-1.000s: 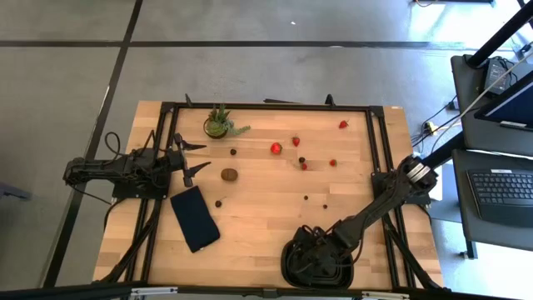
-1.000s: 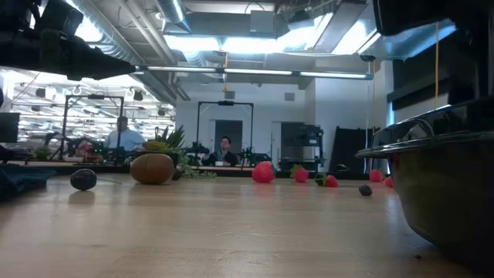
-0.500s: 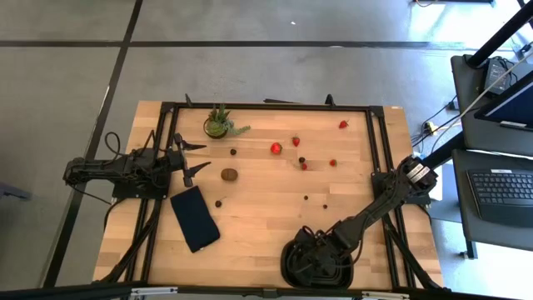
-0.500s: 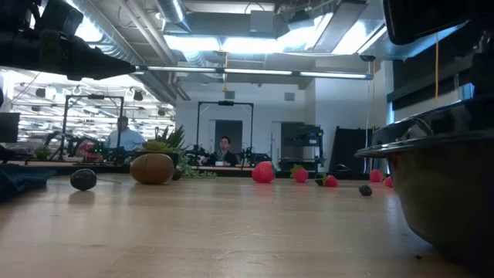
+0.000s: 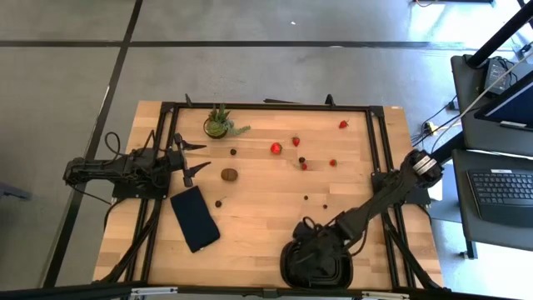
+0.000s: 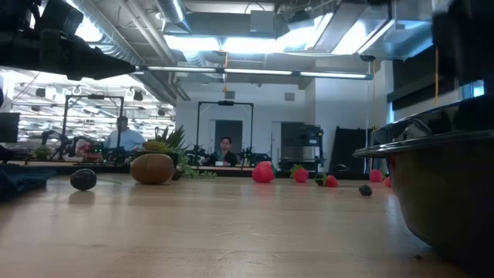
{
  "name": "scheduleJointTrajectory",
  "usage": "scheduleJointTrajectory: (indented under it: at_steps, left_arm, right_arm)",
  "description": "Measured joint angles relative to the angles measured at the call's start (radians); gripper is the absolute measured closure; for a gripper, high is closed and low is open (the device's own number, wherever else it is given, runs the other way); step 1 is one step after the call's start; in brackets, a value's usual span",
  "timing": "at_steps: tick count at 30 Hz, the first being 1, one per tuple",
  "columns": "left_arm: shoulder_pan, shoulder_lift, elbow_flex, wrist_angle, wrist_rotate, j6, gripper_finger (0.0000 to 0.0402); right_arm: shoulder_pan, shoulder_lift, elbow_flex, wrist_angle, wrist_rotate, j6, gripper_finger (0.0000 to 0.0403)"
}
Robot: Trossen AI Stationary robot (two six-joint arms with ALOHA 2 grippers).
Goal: Pick and placing Produce into tupperware
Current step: Put the blackberry into the black container
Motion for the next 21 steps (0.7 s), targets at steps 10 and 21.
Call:
scheduleJointTrajectory:
  at_steps: [10, 21]
  left_arm:
    - [0.000, 0.000, 0.000, 0.005, 0.000, 0.000, 0.0137]
    - [0.000, 0.000, 0.000, 0.006, 0.000, 0.000, 0.0137]
  right_arm:
    - [-0.066, -0.176, 0.001, -0.354, 0.203, -0.043, 0.0233]
    - [-0.249, -0.209, 0.001, -0.404, 0.260, -0.408, 0.0232]
